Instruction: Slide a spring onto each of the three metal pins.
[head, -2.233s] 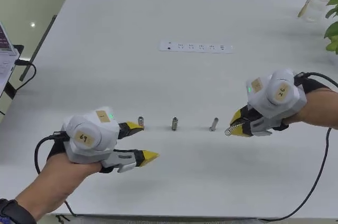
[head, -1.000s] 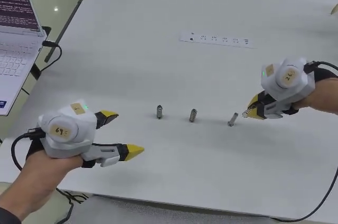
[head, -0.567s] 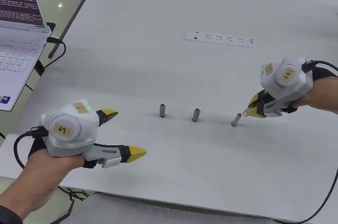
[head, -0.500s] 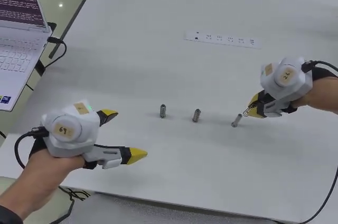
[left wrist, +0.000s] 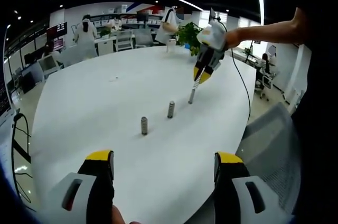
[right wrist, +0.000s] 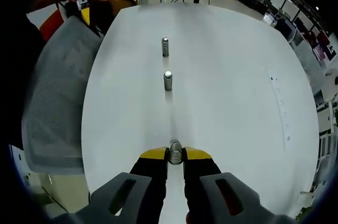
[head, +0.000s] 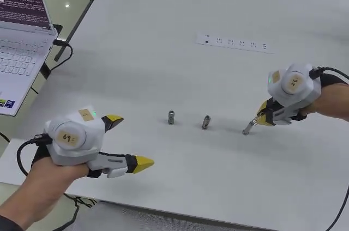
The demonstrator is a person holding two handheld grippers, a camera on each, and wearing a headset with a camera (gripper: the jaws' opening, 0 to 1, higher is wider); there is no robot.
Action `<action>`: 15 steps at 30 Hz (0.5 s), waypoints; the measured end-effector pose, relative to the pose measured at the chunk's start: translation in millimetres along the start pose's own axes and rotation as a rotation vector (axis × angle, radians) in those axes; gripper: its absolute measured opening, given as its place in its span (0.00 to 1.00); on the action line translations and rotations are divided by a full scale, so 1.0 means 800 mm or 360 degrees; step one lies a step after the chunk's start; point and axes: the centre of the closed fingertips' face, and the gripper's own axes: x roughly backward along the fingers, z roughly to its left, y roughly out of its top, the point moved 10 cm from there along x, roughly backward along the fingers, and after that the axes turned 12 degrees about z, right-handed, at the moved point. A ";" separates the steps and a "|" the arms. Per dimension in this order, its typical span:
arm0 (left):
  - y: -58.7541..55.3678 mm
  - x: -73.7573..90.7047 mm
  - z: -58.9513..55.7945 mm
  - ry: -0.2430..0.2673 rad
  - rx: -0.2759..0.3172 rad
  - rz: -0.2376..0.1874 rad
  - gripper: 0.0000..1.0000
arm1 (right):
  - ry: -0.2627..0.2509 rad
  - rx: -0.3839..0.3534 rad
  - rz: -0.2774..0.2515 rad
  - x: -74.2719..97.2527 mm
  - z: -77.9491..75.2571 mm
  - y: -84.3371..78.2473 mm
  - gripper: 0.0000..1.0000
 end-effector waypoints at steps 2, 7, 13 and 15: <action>0.000 0.000 0.001 0.0003 0.0003 -0.0002 0.74 | 0.0003 -0.0001 0.0000 -0.001 -0.001 0.001 0.09; 0.001 0.002 -0.001 0.0004 0.0010 -0.0002 0.74 | 0.0023 0.0008 0.0014 -0.005 0.000 0.003 0.09; 0.000 0.004 -0.001 0.0006 0.0020 -0.0001 0.74 | 0.0032 0.0015 0.0019 -0.009 -0.001 0.004 0.09; -0.001 0.004 0.000 0.0005 0.0025 -0.0002 0.73 | 0.0030 0.0017 0.0023 -0.010 -0.002 0.005 0.09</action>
